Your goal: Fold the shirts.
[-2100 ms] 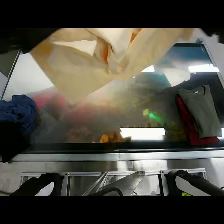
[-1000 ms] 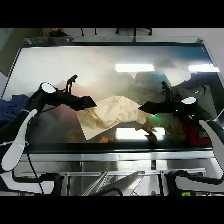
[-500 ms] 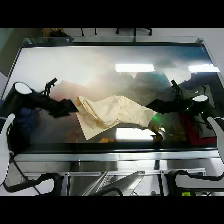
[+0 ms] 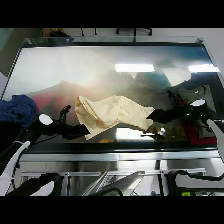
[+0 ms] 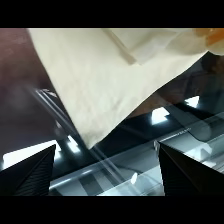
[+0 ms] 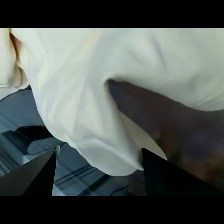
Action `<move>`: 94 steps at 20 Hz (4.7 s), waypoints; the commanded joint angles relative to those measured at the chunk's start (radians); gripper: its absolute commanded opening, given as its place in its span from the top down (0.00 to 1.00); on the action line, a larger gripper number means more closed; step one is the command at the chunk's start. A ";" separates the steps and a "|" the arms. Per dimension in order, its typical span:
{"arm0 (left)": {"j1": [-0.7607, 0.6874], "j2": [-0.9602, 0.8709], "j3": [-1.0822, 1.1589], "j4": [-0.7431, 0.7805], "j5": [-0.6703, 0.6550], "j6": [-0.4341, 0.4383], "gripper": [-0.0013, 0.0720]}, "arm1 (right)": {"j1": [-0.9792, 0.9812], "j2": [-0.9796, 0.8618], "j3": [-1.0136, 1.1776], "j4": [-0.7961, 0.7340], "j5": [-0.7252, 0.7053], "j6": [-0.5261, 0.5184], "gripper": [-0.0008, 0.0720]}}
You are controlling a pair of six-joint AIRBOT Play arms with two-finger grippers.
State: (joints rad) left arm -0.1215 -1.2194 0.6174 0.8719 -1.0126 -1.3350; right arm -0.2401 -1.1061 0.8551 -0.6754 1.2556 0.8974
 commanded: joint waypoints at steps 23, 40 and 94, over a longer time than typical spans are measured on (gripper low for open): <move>0.004 -0.035 0.483 -0.021 -0.194 0.048 0.96 | 0.201 0.108 0.276 0.278 -0.015 -0.010 0.96; 0.375 0.344 1.170 -0.141 -0.238 0.088 0.96 | -0.219 0.228 1.134 0.453 0.081 0.203 0.96; 0.373 0.006 -0.043 -0.063 -0.119 0.190 0.95 | -0.064 -0.124 -0.035 0.253 0.020 -0.092 0.66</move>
State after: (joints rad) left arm 0.3038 -1.2144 0.5312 0.8486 -1.1427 -1.1645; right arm -0.2996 -1.2491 0.7834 -0.4393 1.1965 0.7982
